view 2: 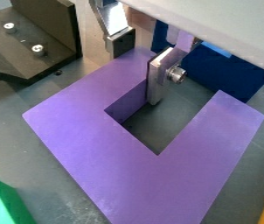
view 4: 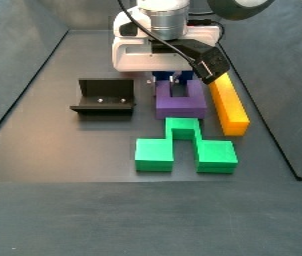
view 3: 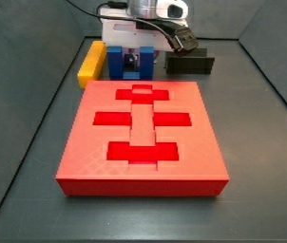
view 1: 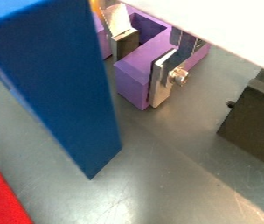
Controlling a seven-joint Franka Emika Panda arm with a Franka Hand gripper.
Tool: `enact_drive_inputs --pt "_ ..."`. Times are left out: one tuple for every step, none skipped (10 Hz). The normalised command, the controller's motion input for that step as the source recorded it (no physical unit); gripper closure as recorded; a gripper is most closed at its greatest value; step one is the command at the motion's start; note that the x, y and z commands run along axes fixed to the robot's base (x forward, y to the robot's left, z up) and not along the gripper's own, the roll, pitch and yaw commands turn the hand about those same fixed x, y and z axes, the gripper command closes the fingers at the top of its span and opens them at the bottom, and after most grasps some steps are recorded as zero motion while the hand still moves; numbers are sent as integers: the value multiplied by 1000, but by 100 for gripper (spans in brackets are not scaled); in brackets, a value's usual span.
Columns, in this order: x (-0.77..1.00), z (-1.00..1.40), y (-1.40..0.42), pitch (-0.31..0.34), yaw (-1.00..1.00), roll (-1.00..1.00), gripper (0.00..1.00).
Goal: Pick up the purple object. Move up. Place the purple object on the fixture. Regrasp the purple object. Move to above the board. Insert the purple object.
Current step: Pick up the purple object.
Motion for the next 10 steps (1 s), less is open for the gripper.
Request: enact_drive_inputs --pt "0 0 0 0 0 0 100" --pt "0 0 0 0 0 0 100" --pt "0 0 0 0 0 0 100" --pt "0 0 0 0 0 0 100" --pt "0 0 0 0 0 0 100" --pt "0 0 0 0 0 0 100" --pt "0 0 0 0 0 0 100" --pt "0 0 0 0 0 0 100" --pt "0 0 0 0 0 0 100" --pt "0 0 0 0 0 0 100"
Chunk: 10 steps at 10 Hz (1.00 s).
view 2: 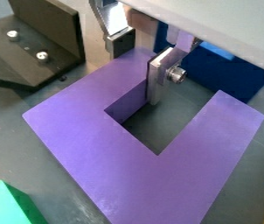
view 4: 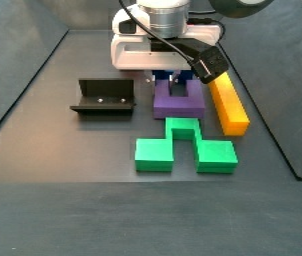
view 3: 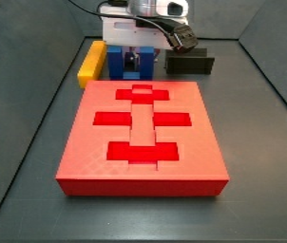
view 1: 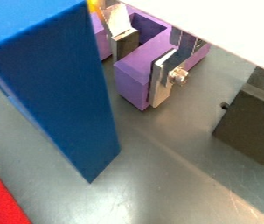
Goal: Pick up the purple object. Move up. Place the purple object on the fixture. Regrasp the purple object. Move to above the board. Insert the purple object.
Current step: Pick up the purple object, then move up, then place the purple object on the fixture.
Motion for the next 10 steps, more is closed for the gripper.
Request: enact_drive_inputs --pt "0 0 0 0 0 0 100" --pt "0 0 0 0 0 0 100" --pt "0 0 0 0 0 0 100" --pt "0 833 0 0 0 0 100" --pt "-3 810 -14 2 11 -2 100" --pt "-32 556 -17 -7 15 -3 100" --pt "-4 168 -11 -28 11 -5 100" --pt "0 -103 -3 11 0 -40 100" --pt "0 0 40 0 0 0 100" --pt "600 229 29 -220 -186 -311 100"
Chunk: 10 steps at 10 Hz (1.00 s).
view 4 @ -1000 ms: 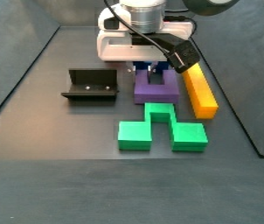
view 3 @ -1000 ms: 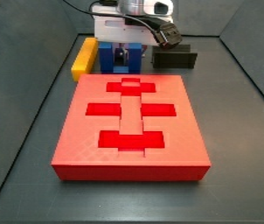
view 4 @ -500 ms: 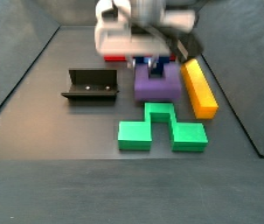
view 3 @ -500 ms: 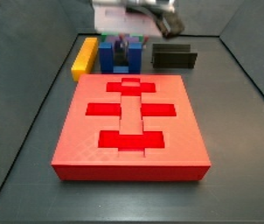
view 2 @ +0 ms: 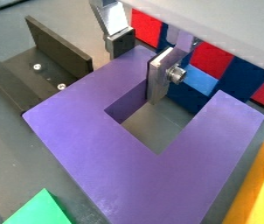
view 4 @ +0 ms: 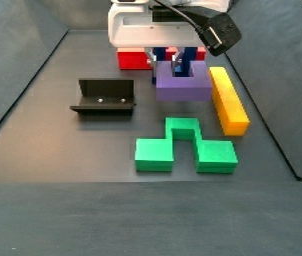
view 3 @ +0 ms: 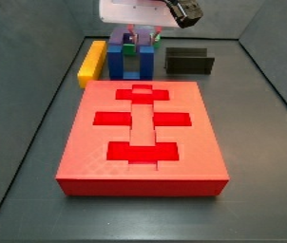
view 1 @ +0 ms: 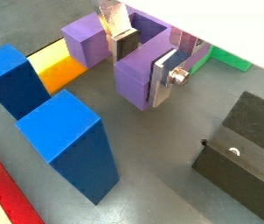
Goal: Pick up the purple object. Move up. Place the purple object on the fixture. Regrasp the purple object. Move to above the board. Insert the purple object.
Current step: Place the purple object on the fixture.
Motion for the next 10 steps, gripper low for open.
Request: enact_drive_inputs --pt "1000 109 54 -74 -100 -260 100" --pt "1000 26 223 -166 -100 -337 100" --pt "1000 0 171 -294 -109 -346 100" --pt "937 0 186 -420 -137 -449 100" --pt "906 0 209 -471 -143 -489 100" --pt "883 0 203 -503 -131 -517 100" --pt "869 0 177 -503 -129 -526 100" --pt "817 0 134 -503 -91 -486 100" --pt "797 20 11 -386 -20 -363 100" --pt "883 449 0 14 34 -149 100"
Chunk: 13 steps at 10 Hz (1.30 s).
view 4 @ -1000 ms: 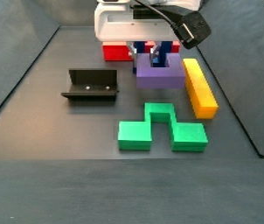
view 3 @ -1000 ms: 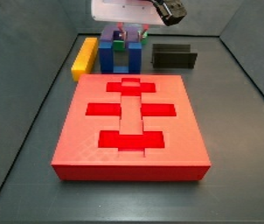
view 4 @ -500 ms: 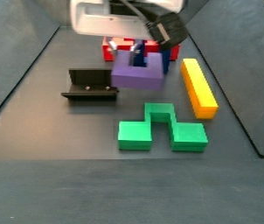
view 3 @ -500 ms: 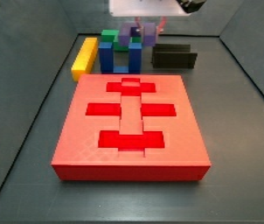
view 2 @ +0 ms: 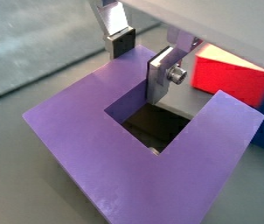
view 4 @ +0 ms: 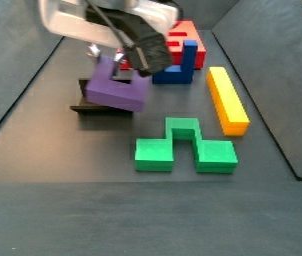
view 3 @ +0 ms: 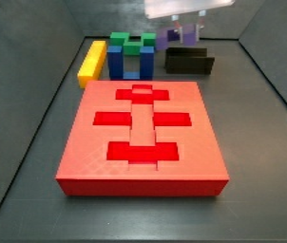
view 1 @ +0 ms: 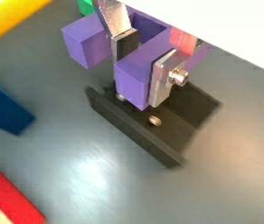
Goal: Pick up the purple object. Move up. Place the purple object on the fixture. Regrasp the purple object. Move to above the board. Insert the purple object.
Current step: Place the purple object on the fixture.
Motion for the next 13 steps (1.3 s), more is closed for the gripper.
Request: enact_drive_inputs --pt "926 583 -37 226 111 -20 100" --pt "851 551 0 300 140 -126 100" --pt "734 460 0 500 206 -166 100" --pt "626 234 0 351 160 -526 100" --pt "551 169 0 291 86 -840 100" --pt "497 240 14 151 86 -980 100" --pt "477 169 20 51 0 -1000 100" --pt "489 80 54 51 0 -1000 100" --pt "500 0 51 211 0 -889 100" --pt "403 -6 23 346 0 -797 100" --pt "263 -40 23 386 0 -860 100" --pt "51 -89 0 497 -111 -794 100" --pt "0 -149 0 457 -206 -774 100"
